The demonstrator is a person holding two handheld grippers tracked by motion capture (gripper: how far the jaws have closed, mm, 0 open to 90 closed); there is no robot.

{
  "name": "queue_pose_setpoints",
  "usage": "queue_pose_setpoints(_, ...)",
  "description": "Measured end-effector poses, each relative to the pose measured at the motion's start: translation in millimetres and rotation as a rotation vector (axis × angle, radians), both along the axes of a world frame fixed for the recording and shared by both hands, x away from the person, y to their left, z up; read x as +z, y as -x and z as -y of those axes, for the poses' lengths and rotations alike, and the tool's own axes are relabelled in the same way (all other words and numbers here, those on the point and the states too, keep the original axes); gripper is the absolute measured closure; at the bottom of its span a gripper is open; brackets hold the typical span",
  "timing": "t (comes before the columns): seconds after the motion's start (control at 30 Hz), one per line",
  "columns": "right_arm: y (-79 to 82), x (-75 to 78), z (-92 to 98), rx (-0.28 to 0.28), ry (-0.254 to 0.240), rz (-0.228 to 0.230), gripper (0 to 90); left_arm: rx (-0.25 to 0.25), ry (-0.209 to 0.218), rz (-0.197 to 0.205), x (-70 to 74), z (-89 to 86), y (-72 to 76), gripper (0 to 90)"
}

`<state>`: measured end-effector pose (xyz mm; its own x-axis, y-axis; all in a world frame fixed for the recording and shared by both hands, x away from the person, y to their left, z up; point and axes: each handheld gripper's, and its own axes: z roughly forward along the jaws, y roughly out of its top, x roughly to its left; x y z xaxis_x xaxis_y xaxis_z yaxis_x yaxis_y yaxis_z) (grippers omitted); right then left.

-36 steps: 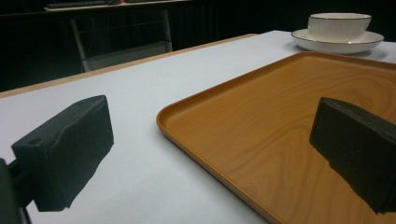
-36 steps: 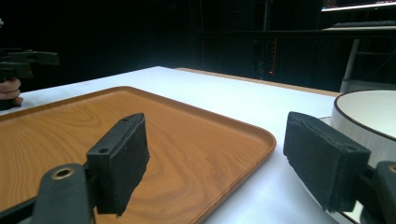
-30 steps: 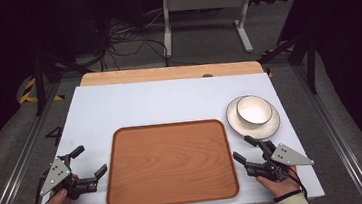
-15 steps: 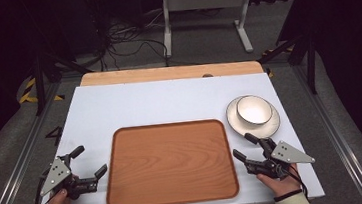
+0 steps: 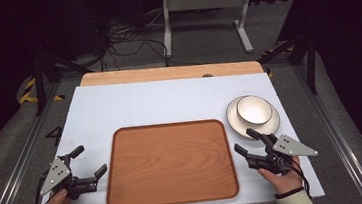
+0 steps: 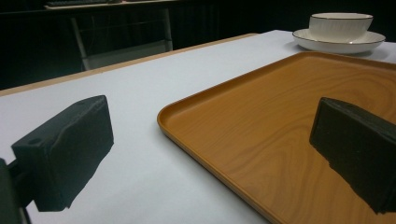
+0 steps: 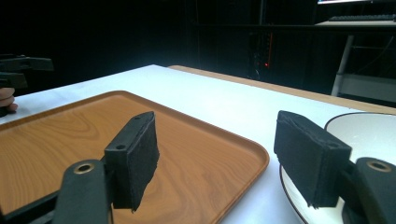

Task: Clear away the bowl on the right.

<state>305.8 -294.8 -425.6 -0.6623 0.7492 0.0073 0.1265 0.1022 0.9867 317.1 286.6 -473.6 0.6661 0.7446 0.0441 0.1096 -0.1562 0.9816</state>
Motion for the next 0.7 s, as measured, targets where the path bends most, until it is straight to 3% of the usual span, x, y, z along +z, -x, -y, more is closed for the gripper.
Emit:
queue_pose_setpoints(0.47,-3.2,19.2,-2.4,0.002,0.029,0.014,34.5,-0.002,-0.011,0.002,0.2,0.3,0.3,0.3)
queue_pose_setpoints(0.7,-4.8,21.7,-1.7,0.002,0.012,0.049,33.7,-0.003,-0.013,0.002,0.3,0.2,0.2,0.3)
